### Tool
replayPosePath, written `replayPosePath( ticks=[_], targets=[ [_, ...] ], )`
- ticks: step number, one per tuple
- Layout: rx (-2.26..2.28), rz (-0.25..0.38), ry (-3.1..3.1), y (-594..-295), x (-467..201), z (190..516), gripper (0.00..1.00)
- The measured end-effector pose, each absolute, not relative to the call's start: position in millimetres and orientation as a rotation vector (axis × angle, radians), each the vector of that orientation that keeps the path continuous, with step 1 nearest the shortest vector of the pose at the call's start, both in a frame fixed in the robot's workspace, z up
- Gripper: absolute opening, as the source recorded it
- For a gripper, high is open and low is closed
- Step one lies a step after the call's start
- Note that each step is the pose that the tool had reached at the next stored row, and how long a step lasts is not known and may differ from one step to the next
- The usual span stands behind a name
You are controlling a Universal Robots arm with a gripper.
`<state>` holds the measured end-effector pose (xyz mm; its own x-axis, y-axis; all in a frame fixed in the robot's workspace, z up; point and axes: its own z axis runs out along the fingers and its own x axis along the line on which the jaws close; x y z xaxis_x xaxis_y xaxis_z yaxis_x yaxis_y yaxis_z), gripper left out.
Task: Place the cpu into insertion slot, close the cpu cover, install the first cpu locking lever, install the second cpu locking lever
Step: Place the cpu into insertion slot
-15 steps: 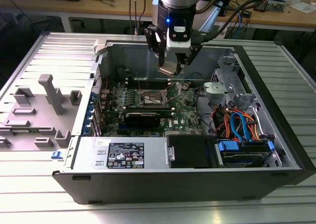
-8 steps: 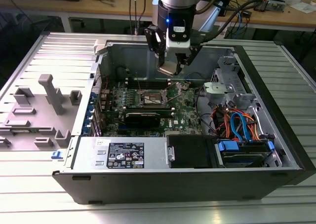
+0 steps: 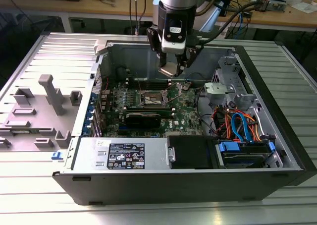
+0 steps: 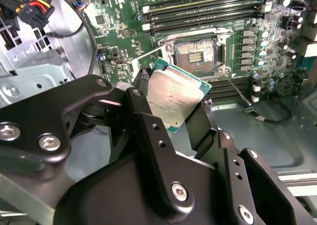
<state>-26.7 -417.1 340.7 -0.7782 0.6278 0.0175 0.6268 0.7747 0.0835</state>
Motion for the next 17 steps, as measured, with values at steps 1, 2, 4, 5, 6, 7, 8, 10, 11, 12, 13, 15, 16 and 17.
replayPosePath(
  ticks=[1, 2, 4, 5, 6, 7, 8, 10, 11, 12, 13, 15, 16, 17],
  targets=[
    [1.061, 0.133, 2.941, -417.5, -26.6, 339.6, 0.55],
    [1.081, 0.131, 2.933, -417.5, -26.5, 338.8, 0.55],
    [1.120, 0.129, 2.917, -417.5, -26.6, 337.6, 0.55],
    [1.158, 0.127, 2.901, -417.5, -26.6, 336.6, 0.55],
    [1.176, 0.127, 2.893, -417.5, -26.6, 336.3, 0.55],
    [1.192, 0.127, 2.886, -417.5, -26.6, 335.9, 0.55],
    [1.224, 0.126, 2.872, -417.5, -26.6, 335.4, 0.55],
    [1.256, 0.126, 2.858, -417.5, -26.6, 334.8, 0.55],
    [1.274, 0.125, 2.849, -417.5, -26.6, 334.5, 0.55],
    [1.292, 0.125, 2.841, -417.5, -26.6, 334.0, 0.55],
    [1.311, 0.124, 2.831, -417.5, -26.6, 333.4, 0.55],
    [1.344, 0.124, 2.815, -417.5, -26.6, 332.7, 0.55],
    [1.360, 0.124, 2.807, -417.5, -26.6, 332.3, 0.55],
    [1.378, 0.123, 2.798, -417.5, -26.6, 332.0, 0.55]
  ],
)
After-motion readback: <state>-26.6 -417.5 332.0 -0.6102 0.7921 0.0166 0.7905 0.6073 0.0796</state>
